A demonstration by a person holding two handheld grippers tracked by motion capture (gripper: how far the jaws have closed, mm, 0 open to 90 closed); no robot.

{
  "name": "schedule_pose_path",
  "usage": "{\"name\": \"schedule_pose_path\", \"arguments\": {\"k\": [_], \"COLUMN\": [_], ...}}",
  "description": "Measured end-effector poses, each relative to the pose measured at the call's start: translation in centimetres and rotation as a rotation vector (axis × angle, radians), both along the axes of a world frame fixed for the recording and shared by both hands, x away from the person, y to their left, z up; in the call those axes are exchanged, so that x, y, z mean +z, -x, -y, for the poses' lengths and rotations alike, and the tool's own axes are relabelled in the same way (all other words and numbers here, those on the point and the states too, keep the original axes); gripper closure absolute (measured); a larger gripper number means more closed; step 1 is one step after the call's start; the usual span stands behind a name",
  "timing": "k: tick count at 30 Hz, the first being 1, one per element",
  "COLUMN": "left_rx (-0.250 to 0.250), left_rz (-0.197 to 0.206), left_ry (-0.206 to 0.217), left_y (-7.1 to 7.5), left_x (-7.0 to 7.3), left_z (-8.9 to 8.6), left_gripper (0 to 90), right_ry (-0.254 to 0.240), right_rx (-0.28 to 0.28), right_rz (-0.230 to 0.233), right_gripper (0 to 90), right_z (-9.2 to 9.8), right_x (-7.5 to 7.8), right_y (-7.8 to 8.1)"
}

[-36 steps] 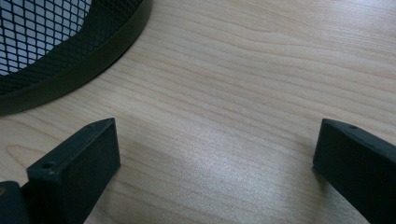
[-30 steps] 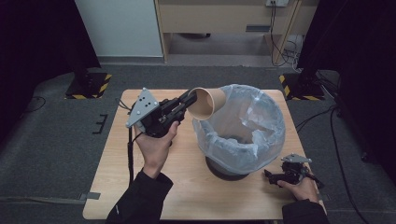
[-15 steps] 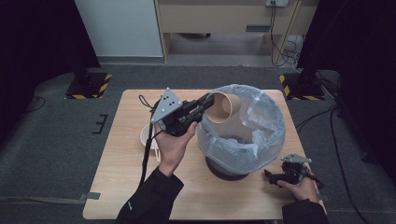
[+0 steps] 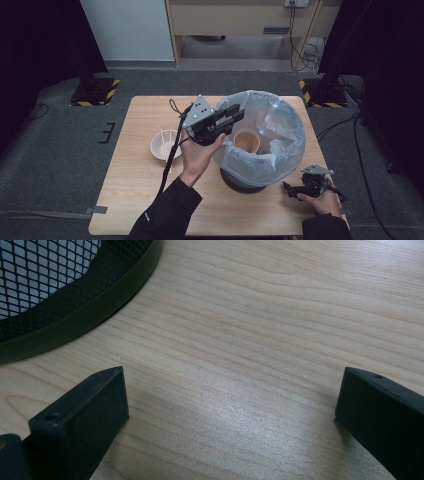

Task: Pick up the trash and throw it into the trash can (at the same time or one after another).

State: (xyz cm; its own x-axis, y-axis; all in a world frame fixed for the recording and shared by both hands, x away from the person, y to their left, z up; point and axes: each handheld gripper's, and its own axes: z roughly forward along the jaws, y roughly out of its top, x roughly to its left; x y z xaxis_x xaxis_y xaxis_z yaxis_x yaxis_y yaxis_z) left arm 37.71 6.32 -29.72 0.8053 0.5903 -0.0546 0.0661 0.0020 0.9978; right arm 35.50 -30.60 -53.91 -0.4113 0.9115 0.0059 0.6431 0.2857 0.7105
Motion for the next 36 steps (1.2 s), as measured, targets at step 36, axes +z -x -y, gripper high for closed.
{"name": "schedule_pose_path", "arguments": {"k": [36], "left_rx": [0.384], "left_rz": [-0.201], "left_ry": [-0.14], "left_y": [0.2], "left_x": [-9.9], "left_z": [-17.3], "left_gripper": [49.5], "right_ry": [0.001], "right_rx": [0.006], "right_rz": [-0.001], "right_gripper": [0.9], "right_z": [0.0], "right_x": [0.0], "right_y": [0.0]}}
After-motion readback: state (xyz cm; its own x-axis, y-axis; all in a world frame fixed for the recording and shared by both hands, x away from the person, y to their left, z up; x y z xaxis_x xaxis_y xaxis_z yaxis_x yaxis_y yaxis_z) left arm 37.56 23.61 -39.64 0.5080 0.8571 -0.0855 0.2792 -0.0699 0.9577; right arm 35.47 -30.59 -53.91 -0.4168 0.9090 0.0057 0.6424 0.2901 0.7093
